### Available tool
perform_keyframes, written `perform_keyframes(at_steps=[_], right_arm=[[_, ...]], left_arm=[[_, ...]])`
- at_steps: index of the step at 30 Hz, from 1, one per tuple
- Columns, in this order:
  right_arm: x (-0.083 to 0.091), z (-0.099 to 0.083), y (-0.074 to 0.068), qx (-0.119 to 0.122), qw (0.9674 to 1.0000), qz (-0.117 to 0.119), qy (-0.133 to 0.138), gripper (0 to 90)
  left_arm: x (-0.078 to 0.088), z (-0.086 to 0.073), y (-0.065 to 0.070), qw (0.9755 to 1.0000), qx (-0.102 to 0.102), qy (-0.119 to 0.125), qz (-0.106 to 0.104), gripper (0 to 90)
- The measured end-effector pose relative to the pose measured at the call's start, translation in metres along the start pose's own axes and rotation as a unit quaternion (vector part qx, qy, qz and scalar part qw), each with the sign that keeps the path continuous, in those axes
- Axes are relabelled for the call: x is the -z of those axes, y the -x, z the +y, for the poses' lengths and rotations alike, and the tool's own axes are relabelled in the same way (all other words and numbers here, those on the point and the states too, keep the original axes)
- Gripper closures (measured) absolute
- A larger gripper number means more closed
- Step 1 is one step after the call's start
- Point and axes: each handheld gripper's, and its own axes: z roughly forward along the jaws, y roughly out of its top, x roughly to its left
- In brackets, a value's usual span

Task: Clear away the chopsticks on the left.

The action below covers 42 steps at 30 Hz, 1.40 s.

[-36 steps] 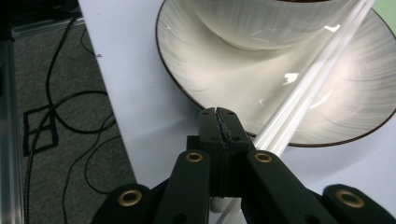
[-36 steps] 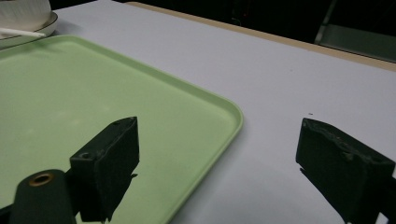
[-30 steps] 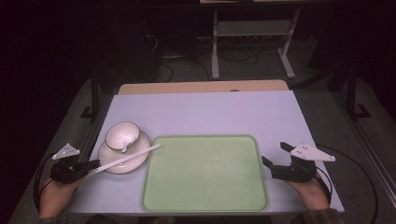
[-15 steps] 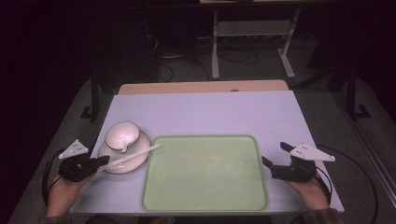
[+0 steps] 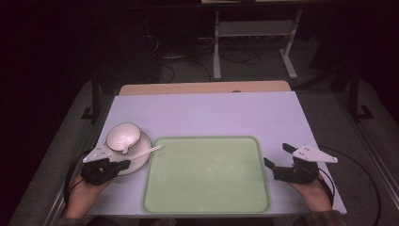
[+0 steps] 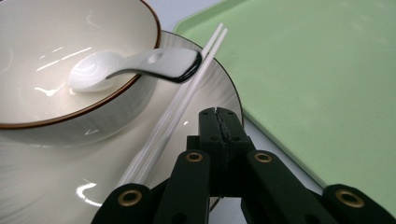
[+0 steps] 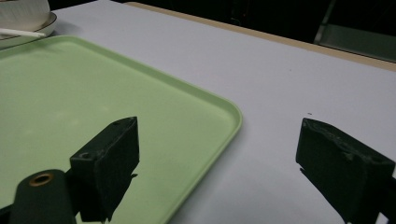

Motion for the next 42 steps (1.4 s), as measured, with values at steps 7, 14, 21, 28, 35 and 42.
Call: perform_keyframes(at_steps=[7, 14, 21, 28, 35, 42], right_arm=[[0.000, 0.000, 0.000, 0.000, 1.0000, 0.000, 0.000, 12.6], [0.000, 0.000, -0.001, 0.001, 1.0000, 0.001, 0.000, 12.6], [0.000, 0.000, -0.001, 0.001, 1.0000, 0.001, 0.000, 12.6], [-0.001, 0.000, -0.001, 0.001, 1.0000, 0.001, 0.000, 12.6], [0.000, 0.000, 0.000, -0.001, 1.0000, 0.000, 0.001, 12.7], [0.000, 0.000, 0.000, -0.003, 1.0000, 0.000, 0.001, 12.7]], left_arm=[[-0.014, -0.001, -0.004, 0.9997, 0.003, -0.020, 0.012, 89.9], [-0.024, 0.001, -0.008, 0.9991, 0.001, -0.031, 0.028, 90.0], [-0.028, 0.002, -0.011, 0.9982, -0.001, -0.034, 0.048, 90.0], [-0.026, 0.001, -0.012, 0.9984, 0.000, -0.031, 0.048, 90.0], [-0.014, -0.001, -0.008, 0.9993, 0.007, -0.024, 0.027, 88.5], [0.002, -0.008, -0.007, 0.9995, 0.003, -0.030, 0.007, 87.8]])
